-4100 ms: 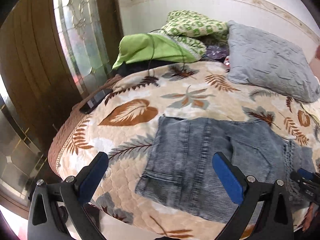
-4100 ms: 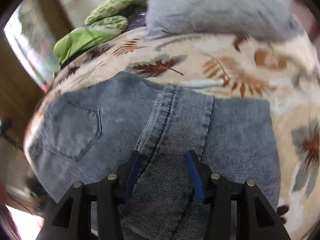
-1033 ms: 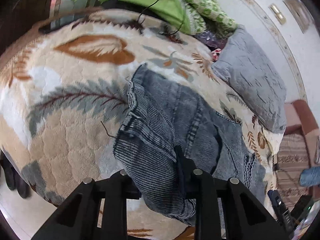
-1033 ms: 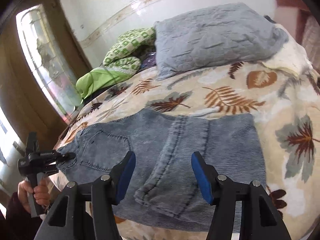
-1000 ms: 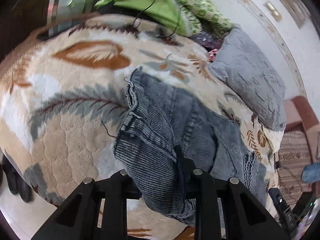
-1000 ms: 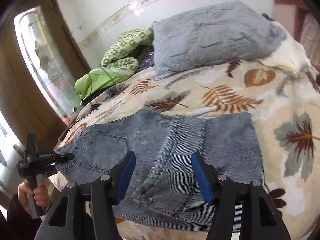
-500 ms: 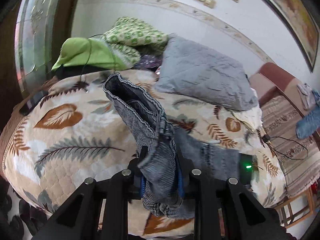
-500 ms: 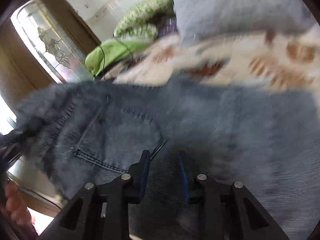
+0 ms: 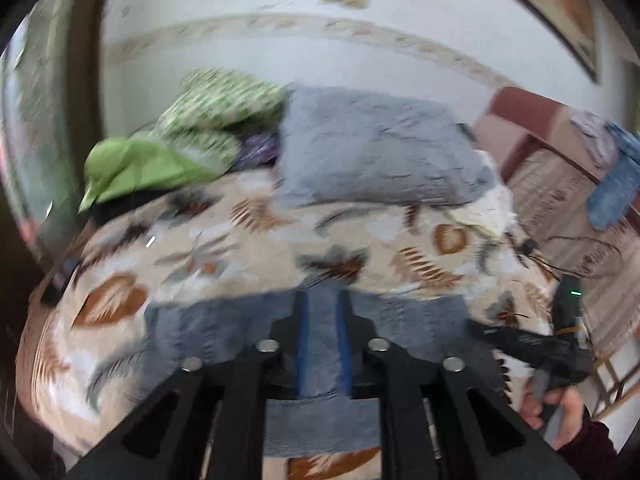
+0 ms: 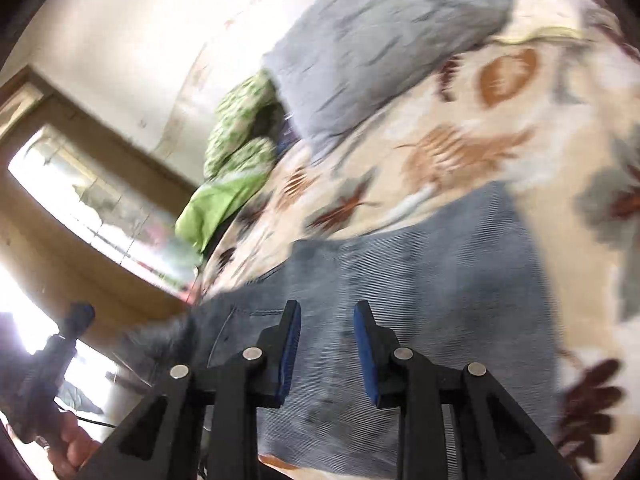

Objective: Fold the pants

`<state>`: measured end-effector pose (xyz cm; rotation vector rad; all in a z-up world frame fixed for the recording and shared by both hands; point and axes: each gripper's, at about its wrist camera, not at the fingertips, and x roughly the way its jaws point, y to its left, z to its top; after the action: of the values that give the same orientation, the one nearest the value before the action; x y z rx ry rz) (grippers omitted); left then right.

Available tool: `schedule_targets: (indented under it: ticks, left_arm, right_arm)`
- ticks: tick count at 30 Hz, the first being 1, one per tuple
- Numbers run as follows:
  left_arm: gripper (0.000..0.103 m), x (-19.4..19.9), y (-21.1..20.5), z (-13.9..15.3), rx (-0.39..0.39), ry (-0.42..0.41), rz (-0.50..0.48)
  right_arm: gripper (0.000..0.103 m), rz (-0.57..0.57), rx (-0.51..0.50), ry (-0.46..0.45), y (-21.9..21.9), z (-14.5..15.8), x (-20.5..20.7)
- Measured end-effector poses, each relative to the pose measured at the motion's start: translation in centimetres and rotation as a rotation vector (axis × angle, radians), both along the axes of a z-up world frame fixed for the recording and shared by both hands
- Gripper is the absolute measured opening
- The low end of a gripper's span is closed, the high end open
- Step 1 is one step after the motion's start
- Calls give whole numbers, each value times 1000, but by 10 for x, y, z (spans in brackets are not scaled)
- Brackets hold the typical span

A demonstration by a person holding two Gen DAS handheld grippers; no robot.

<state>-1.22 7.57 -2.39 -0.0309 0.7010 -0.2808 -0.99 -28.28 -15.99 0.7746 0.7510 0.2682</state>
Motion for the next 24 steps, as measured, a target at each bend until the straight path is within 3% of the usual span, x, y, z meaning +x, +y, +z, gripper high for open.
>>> schedule_targets:
  ticks: [2,5,7,9,11,17,21,24]
  left_arm:
    - [76,5,43,-21,-15,70,132]
    - [78,0,116,-66,-73,208,334]
    - [78,-4,149,-95,-139,306,407]
    - [78,-8,177,-129,-282,432,452]
    - [78,-16,187,-153,-409,499,461]
    - [78,-20,185,-171,-583,489,425]
    - [79,-3,188,-183,-702,504,427]
    - [84,11,185,-183,-707,477,424]
  right_arm:
    - [31,-18,7,11,-10,-1,-3]
    - [32,11,55,21,-14,-5,-5]
    - [32,41,7,17,1,-3,-1]
    - [32,82,-37,8,16,1,3]
    - [32,127,-63,-3,34,2,7]
    - [32,250,-157,0,92,-6,16]
    - [32,293,-199,2,117,-12,20]
    - [32,305,-221,-4,127,-13,21]
